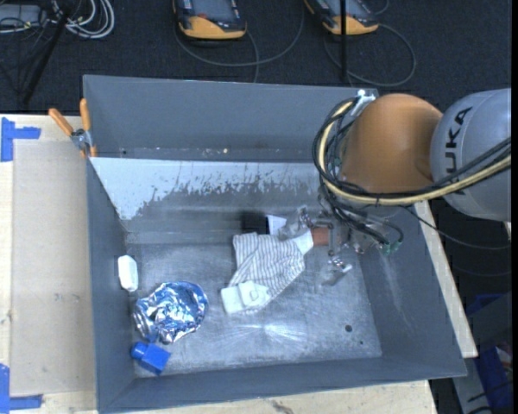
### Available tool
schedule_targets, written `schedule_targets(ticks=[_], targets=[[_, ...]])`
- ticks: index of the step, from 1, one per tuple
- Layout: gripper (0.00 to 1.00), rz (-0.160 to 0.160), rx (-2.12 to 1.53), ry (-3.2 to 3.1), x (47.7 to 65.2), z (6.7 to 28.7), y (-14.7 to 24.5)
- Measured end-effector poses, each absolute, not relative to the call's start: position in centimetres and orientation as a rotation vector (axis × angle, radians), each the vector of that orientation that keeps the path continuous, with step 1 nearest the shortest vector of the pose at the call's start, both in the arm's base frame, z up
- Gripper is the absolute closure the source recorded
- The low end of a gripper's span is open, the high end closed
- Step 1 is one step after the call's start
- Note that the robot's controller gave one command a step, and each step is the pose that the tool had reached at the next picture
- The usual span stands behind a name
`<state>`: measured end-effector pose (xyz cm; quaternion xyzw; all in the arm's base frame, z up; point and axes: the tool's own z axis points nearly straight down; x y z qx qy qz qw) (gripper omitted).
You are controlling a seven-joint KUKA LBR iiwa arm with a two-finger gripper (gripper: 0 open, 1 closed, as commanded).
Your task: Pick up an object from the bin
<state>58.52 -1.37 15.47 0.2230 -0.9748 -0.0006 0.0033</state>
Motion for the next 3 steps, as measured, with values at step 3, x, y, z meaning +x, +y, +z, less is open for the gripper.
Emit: schedule_targets(ticks=[3], targets=[[1.0,-0.002,0.627,-3.08,61.9,21.5,-0.8]])
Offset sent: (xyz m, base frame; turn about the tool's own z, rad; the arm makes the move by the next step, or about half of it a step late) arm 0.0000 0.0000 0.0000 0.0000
